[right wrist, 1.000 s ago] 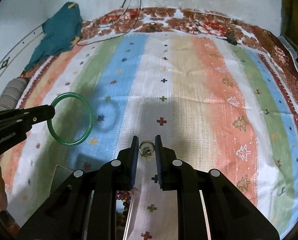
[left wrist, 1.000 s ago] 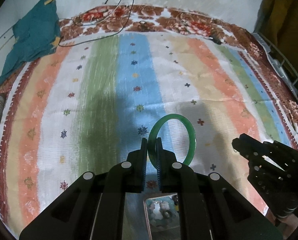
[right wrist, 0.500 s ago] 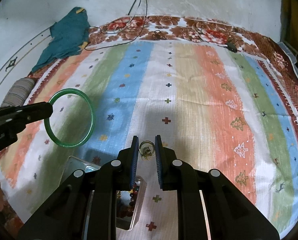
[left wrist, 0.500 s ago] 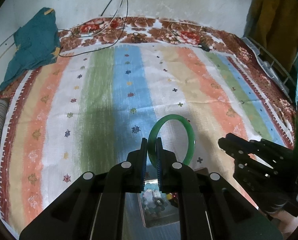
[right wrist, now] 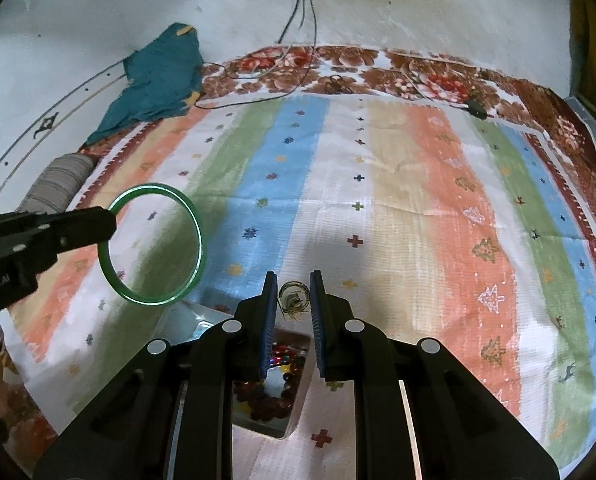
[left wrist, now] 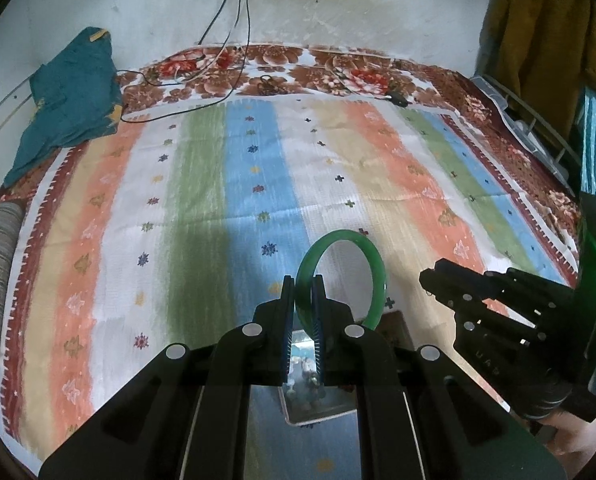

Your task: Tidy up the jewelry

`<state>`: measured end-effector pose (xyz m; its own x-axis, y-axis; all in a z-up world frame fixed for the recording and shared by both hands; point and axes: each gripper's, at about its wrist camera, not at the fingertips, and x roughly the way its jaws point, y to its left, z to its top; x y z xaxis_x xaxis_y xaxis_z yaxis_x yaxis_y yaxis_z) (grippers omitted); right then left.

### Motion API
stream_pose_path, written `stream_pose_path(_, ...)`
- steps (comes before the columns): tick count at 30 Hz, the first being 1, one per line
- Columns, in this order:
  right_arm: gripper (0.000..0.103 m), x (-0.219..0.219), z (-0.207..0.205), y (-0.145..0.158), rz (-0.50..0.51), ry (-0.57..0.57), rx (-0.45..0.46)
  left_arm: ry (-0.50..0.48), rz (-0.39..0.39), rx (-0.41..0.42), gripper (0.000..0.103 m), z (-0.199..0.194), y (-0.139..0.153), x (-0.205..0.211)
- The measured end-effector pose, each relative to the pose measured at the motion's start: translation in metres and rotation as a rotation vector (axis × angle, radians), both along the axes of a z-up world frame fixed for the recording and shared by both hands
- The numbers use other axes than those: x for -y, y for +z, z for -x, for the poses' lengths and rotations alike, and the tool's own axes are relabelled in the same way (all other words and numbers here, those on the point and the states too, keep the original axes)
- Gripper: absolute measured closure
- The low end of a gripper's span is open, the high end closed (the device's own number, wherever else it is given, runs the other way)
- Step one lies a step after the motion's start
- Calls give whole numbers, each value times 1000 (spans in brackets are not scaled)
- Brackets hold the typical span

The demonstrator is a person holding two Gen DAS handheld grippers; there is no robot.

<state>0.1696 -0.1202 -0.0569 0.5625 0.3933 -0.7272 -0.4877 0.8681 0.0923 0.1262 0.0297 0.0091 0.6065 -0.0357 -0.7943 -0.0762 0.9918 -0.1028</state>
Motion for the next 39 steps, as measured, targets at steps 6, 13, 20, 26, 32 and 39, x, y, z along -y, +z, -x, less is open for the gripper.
stream_pose_path(6, 86, -2, 15, 3, -3, 26, 11, -8, -4, -2, 94, 16, -1, 4)
stream_pose_path(13, 86, -5, 28, -4, 5, 56, -14, -12, -11, -15, 94, 23, -5, 8)
stream_pose_path(20, 57, -7, 27, -16, 48, 74, -45, 7, 9, -106, 78, 16, -22, 3)
stream_pose_path(26, 52, 3, 26, -12, 46, 40, -35, 40, 9, -99, 69, 22, -20, -6)
stream_pose_path(32, 44, 15, 31, -9, 47, 11, -17, 35, -4, -103, 56, 36, -21, -4)
stream_pose_path(39, 38, 27, 39, -7, 23, -5, -25, 21, -6, -101, 33, 49, -20, 2)
